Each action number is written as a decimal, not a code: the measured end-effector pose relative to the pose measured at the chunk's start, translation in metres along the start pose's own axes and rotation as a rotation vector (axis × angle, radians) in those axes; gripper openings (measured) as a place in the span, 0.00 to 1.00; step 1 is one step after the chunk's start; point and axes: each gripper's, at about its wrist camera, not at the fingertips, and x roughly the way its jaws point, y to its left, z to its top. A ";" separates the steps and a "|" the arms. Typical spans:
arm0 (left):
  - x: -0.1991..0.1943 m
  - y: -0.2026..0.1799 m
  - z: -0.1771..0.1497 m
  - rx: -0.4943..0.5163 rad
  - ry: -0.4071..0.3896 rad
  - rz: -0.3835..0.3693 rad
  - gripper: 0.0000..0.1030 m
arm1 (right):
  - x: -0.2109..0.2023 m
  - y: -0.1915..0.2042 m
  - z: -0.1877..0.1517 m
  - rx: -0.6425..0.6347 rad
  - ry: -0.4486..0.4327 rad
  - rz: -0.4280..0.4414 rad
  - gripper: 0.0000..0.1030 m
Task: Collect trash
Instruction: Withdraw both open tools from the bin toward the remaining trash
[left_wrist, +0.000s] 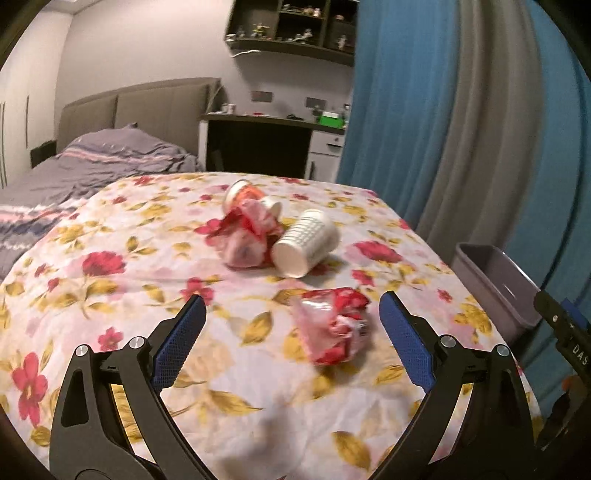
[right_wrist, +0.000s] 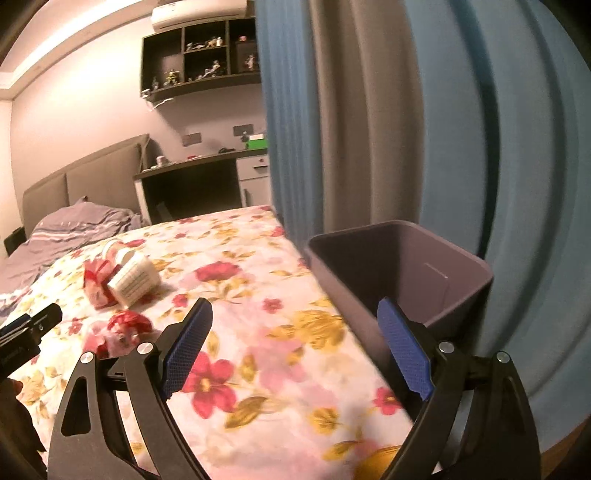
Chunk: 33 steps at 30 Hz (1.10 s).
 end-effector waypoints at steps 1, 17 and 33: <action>0.001 0.002 0.000 -0.005 0.005 -0.003 0.91 | 0.001 0.004 0.000 -0.004 0.003 0.003 0.85; 0.062 -0.018 -0.009 -0.003 0.185 -0.087 0.91 | 0.009 0.016 -0.005 -0.025 0.033 0.027 0.85; 0.083 -0.008 -0.012 -0.067 0.272 -0.207 0.30 | 0.025 0.033 -0.006 -0.058 0.070 0.089 0.85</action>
